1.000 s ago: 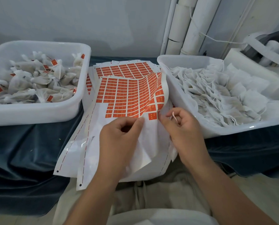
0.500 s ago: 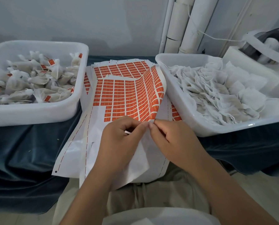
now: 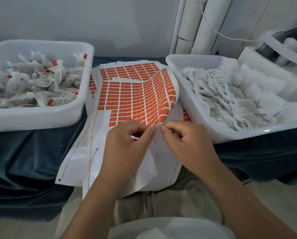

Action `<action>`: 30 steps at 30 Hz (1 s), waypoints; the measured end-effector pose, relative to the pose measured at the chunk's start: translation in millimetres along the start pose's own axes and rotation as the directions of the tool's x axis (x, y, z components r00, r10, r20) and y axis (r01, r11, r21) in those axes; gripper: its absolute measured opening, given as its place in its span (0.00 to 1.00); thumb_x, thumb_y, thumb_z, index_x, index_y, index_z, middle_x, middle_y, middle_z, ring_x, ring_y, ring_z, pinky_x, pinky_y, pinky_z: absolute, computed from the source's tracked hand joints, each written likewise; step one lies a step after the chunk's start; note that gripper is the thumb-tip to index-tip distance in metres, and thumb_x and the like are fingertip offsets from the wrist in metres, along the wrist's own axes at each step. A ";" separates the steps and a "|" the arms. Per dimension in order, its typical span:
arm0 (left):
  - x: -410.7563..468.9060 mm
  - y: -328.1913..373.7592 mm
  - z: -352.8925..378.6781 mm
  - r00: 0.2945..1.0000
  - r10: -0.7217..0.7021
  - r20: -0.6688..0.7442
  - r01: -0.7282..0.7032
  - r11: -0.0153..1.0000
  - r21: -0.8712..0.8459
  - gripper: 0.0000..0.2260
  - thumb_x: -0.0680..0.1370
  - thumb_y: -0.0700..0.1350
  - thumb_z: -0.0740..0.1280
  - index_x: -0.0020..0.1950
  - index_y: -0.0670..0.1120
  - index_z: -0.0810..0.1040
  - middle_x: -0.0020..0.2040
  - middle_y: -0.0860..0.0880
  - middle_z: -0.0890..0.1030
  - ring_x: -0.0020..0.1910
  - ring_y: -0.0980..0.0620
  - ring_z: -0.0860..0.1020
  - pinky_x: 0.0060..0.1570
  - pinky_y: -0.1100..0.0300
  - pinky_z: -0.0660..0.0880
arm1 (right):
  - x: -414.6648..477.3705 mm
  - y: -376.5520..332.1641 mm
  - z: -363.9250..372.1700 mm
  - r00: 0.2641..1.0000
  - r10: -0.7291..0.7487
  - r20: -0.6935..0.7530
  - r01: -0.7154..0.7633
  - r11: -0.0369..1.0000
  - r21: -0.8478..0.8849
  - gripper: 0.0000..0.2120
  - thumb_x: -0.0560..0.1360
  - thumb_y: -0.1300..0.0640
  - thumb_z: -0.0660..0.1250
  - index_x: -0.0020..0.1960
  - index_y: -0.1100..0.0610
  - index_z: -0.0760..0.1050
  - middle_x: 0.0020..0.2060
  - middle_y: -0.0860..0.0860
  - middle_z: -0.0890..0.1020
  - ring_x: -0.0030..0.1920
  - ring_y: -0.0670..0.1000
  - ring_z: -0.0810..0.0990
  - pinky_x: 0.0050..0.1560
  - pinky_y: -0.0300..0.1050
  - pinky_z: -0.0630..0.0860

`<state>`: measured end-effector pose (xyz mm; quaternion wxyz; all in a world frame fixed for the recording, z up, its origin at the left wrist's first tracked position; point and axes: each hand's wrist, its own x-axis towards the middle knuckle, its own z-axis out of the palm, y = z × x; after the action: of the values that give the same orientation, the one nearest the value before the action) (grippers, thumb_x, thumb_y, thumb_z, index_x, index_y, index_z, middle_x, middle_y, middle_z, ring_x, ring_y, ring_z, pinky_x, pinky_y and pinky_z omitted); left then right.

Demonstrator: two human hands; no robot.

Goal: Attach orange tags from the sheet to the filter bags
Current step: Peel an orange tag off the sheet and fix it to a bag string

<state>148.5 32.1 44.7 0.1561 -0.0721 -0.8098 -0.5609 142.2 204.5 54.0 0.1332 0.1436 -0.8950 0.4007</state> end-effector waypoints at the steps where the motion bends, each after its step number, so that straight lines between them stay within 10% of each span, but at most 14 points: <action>1: 0.1 -0.9 -0.2 1.000 -0.014 0.002 0.014 1.000 -0.009 0.10 0.76 0.60 0.68 0.44 0.56 0.84 0.42 0.63 0.84 0.47 0.62 0.82 0.44 0.74 0.75 | -0.3 0.9 0.3 1.000 -0.012 -0.006 0.012 1.000 0.002 0.16 0.83 0.56 0.67 0.35 0.51 0.76 0.26 0.47 0.72 0.30 0.51 0.73 0.33 0.48 0.71; 9: 4.3 -4.5 -8.8 0.986 -0.165 0.008 0.165 0.985 -0.048 0.06 0.79 0.56 0.71 0.43 0.59 0.83 0.45 0.68 0.83 0.50 0.66 0.80 0.45 0.65 0.73 | 1.4 5.2 -8.5 0.996 0.094 0.005 -0.094 0.988 0.126 0.10 0.80 0.58 0.69 0.49 0.47 0.87 0.26 0.45 0.77 0.28 0.44 0.73 0.30 0.33 0.69; 14: 4.5 -3.4 -9.9 0.989 -0.124 0.075 0.127 0.991 -0.044 0.08 0.77 0.61 0.67 0.46 0.59 0.83 0.47 0.68 0.83 0.51 0.68 0.80 0.42 0.74 0.75 | 2.2 2.9 -4.1 0.990 0.128 0.062 -0.139 0.967 0.212 0.12 0.76 0.36 0.71 0.46 0.43 0.84 0.28 0.50 0.75 0.28 0.44 0.72 0.31 0.35 0.72; 23: 5.4 -8.7 -6.1 0.962 -0.152 0.227 0.143 0.988 0.055 0.09 0.84 0.53 0.63 0.45 0.58 0.79 0.45 0.69 0.81 0.50 0.70 0.77 0.43 0.81 0.69 | 4.8 8.4 -8.1 0.981 0.129 0.145 -0.164 0.950 0.265 0.09 0.78 0.41 0.72 0.47 0.45 0.85 0.26 0.45 0.74 0.27 0.43 0.71 0.31 0.37 0.72; 30: 7.8 -10.5 -10.7 0.932 -0.244 0.268 0.246 0.969 0.025 0.10 0.85 0.54 0.62 0.47 0.57 0.80 0.46 0.69 0.81 0.50 0.70 0.77 0.45 0.68 0.71 | 5.4 9.4 -11.8 0.978 0.070 0.195 -0.113 0.970 0.216 0.07 0.81 0.47 0.70 0.49 0.46 0.86 0.34 0.48 0.82 0.32 0.46 0.77 0.34 0.39 0.75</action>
<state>139.9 17.8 41.4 -0.0270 -0.0468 -0.8236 -0.5646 135.3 218.7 57.1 0.0133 0.1530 -0.8577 0.4906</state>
